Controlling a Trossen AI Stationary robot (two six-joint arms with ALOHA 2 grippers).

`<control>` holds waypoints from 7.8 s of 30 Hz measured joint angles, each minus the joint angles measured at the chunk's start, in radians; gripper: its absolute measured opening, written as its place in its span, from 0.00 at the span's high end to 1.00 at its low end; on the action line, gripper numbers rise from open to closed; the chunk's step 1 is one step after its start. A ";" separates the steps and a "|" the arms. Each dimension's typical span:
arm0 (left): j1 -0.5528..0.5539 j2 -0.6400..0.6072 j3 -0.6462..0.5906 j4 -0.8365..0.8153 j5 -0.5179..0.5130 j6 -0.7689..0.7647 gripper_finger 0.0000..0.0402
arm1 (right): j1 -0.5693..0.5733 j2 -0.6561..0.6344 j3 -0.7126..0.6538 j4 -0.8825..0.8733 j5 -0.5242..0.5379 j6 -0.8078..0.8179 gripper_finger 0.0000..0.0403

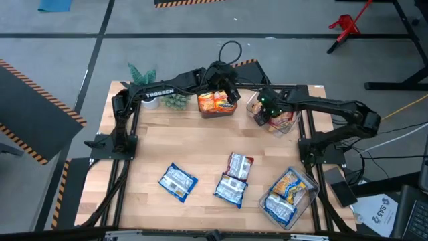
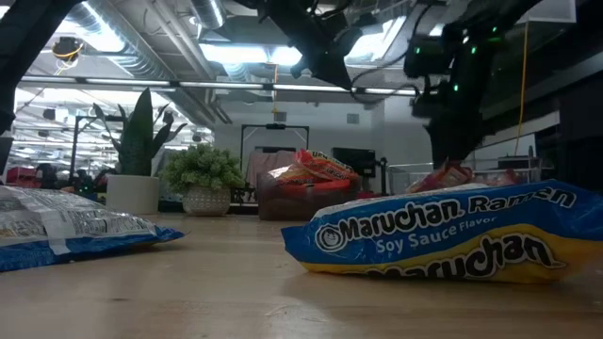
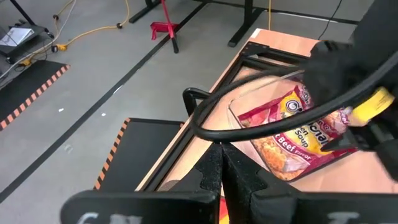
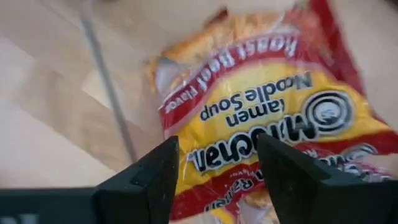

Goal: Sort Maruchan noodles
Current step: Put the red noodle pack into the top transparent bin

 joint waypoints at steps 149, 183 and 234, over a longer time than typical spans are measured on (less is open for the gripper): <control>-0.425 -0.547 -1.110 1.283 0.430 -1.027 0.45 | 0.852 0.349 -0.202 0.884 0.184 1.199 0.22; -0.401 -0.450 -1.027 0.284 0.243 -1.043 0.22 | 0.816 0.351 -0.203 0.989 0.164 1.152 0.22; -0.505 -0.070 -1.028 0.830 0.237 -1.317 0.30 | 0.806 0.459 -0.205 1.172 0.133 1.046 0.45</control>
